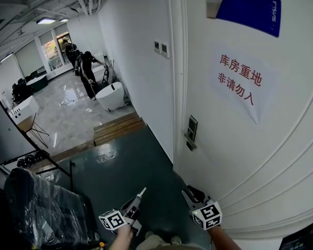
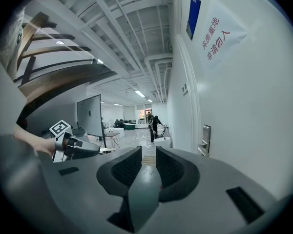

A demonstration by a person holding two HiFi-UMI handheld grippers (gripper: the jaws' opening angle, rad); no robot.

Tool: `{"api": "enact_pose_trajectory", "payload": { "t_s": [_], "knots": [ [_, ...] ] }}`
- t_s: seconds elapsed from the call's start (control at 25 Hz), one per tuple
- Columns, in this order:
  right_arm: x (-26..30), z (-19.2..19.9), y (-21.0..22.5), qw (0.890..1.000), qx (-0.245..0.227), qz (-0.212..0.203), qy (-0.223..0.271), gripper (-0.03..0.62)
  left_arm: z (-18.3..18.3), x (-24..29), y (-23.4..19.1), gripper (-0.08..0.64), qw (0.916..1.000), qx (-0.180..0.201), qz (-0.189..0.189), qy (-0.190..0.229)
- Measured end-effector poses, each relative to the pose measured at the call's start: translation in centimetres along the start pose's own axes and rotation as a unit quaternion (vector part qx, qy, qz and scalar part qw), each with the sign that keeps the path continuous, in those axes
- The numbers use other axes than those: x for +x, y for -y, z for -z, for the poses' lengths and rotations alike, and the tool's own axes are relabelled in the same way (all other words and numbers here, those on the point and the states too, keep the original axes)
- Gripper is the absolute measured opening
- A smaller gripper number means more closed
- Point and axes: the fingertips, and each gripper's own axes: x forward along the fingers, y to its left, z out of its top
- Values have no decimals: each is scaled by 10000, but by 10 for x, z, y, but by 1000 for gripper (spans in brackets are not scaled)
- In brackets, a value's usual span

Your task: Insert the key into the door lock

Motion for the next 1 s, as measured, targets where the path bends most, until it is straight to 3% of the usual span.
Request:
{"api": "enact_pose_trajectory", "payload": {
  "t_s": [0.28, 0.52, 1.0],
  "knots": [
    [20, -8, -2, 9995, 131, 300, 22, 92, -16, 12, -22, 32, 9969, -669, 371, -192],
    [42, -19, -7, 9984, 176, 541, 40, 92, -43, 23, -27, 32, 9945, -703, 666, -394],
    [80, -20, -21, 9956, 150, 919, -106, 92, -69, 25, -64, 32, 9904, -856, 853, -666]
  ]
}}
